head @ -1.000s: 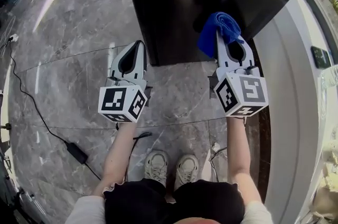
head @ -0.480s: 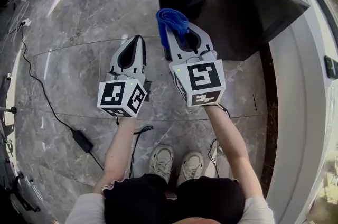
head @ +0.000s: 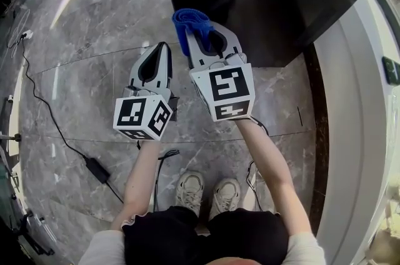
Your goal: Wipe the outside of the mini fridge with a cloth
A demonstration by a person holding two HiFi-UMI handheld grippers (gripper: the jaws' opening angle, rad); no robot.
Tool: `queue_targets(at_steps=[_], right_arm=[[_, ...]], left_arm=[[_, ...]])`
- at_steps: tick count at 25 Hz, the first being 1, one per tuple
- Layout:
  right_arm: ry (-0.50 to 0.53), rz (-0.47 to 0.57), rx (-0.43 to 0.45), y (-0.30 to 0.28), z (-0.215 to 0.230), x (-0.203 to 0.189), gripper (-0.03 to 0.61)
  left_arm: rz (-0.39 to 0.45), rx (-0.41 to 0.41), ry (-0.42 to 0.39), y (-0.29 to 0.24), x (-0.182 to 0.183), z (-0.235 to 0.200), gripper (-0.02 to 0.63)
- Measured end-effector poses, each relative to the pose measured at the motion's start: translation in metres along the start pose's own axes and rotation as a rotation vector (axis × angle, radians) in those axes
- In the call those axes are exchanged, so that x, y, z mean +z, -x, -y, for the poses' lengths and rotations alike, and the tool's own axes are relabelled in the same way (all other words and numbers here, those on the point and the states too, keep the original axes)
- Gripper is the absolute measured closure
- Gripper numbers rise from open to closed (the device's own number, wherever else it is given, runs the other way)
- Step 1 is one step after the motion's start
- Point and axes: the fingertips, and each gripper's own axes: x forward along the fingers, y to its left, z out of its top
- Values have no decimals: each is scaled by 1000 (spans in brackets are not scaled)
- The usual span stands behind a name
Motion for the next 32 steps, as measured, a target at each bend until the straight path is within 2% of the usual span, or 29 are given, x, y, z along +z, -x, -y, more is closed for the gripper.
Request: queue_targets(at_steps=[5, 12, 19, 25, 32], right_arm=[[3, 14, -53, 15, 22, 1, 513], [-5, 11, -164, 45, 72, -2, 513], [-9, 12, -304, 82, 130, -5, 514], [2, 11, -398, 107, 168, -4, 514], [-37, 14, -533, 139, 222, -6, 514]], left_arm=[[-3, -15, 12, -4, -5, 9, 611], [-11, -77, 47, -21, -13, 36, 611], [-28, -151, 31, -31, -23, 72, 611], [-26, -158, 37, -38, -24, 76, 611], [-49, -188, 32, -46, -35, 90, 611]])
